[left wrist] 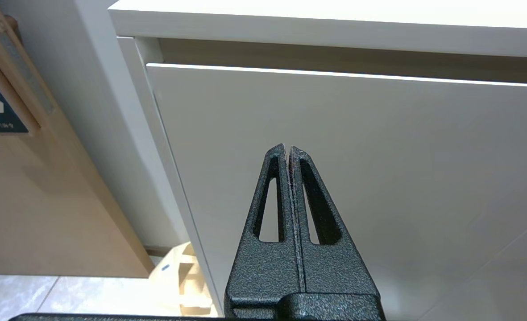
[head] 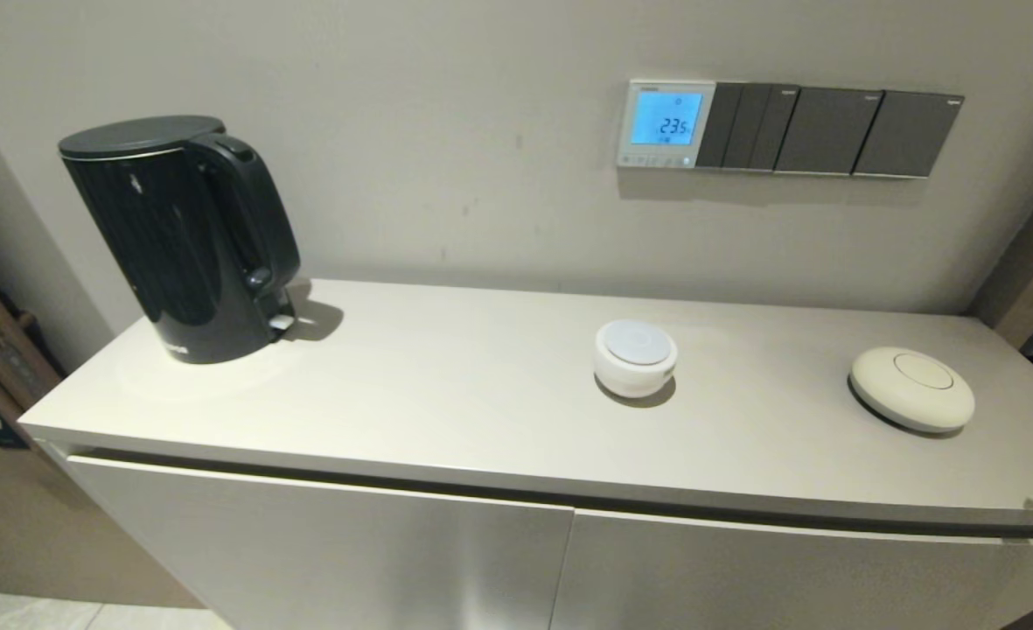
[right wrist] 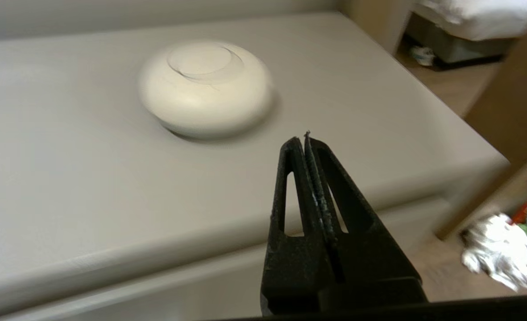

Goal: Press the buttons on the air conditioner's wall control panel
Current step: Turn off the central air conditioner

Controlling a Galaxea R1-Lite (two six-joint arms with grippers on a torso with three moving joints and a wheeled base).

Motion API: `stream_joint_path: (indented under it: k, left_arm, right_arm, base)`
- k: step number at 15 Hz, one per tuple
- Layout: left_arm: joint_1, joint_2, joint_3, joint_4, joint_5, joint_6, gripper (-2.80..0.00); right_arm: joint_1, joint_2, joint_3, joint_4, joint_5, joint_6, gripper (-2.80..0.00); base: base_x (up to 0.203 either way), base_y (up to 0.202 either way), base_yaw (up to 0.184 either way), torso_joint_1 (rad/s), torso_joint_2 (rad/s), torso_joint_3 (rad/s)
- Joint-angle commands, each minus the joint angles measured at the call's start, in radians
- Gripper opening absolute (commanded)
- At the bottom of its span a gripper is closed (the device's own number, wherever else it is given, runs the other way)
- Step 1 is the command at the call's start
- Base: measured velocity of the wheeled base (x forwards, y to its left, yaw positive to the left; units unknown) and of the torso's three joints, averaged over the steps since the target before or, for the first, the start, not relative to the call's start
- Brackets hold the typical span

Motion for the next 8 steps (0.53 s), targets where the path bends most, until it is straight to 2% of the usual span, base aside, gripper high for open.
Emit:
stream_joint_path:
  k: [1,5,6,8]
  left_arm:
    - [0.001,0.000,0.000,0.000,0.000,0.000,-2.80]
    - [0.001,0.000,0.000,0.000,0.000,0.000,-2.80]
    - [0.000,0.000,0.000,0.000,0.000,0.000,-2.80]
    - [0.000,0.001,0.000,0.000,0.000,0.000,-2.80]
  right_arm:
    - [-0.045,-0.200,0.067,0.076,0.000,0.000,-2.80]
    - [-0.063,-0.480,0.073,0.403,0.024,0.006,-2.80]
    - [-0.066,-0.527,0.076,0.471,0.055,0.013,-2.80]
    - [-0.106,-0.574,0.083,0.609,0.162,0.081,-2.80]
  base:
    - [0.000,0.000,0.000,0.000,0.00,0.000]
    - [0.000,0.000,0.000,0.000,0.00,0.000]
    - [0.000,0.000,0.000,0.000,0.00,0.000]
    - [0.000,0.000,0.000,0.000,0.00,0.000]
